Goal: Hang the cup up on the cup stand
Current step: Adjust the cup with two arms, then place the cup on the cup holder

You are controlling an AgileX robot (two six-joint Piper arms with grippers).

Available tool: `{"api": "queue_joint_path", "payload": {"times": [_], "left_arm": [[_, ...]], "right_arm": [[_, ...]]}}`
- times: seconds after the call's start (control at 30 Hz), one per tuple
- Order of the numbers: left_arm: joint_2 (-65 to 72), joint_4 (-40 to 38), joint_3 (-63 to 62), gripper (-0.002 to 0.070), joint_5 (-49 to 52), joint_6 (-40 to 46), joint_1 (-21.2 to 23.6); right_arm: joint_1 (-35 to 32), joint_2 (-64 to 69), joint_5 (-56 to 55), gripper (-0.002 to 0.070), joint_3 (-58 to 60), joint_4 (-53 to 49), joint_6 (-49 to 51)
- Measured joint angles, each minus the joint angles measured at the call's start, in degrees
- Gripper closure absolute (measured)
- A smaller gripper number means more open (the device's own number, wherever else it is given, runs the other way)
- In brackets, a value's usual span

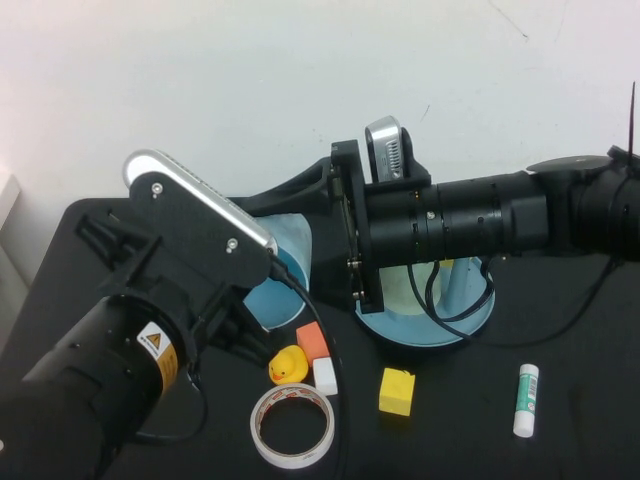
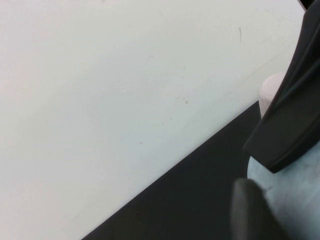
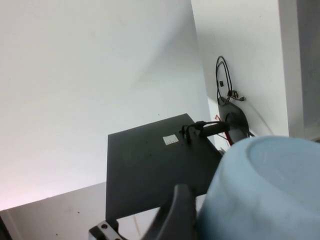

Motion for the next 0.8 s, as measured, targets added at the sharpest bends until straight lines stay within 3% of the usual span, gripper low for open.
{"api": "queue_joint_path", "payload": {"times": [0.1, 0.2, 0.57, 0.67, 0.8], "left_arm": [[-0.12, -0.13, 0.00, 0.0389, 0.00, -0.02, 0.00], [-1.39, -2.08, 0.00, 0.0343, -0.37, -0.02, 0.00], [-12.81, -11.13, 0.00, 0.0330, -14.50, -0.02, 0.00], [-15.87, -13.81, 0.00, 0.0379, -16.60, -0.02, 0.00], [-20.64, -16.80, 0.31, 0.0569, -17.15, 1.26, 0.00]], "right_arm": [[0.00, 0.00, -0.09, 0.0076, 0.00, 0.00, -0.09], [-0.26, 0.00, -0.09, 0.0077, 0.00, 0.00, -0.45], [-7.27, 0.00, 3.44, 0.0078, -2.42, -0.44, -12.09], [-9.61, 0.00, 6.36, 0.0078, -3.86, -0.48, -18.14], [-13.01, 0.00, 7.75, 0.0078, -5.28, -0.70, -28.59]]}}
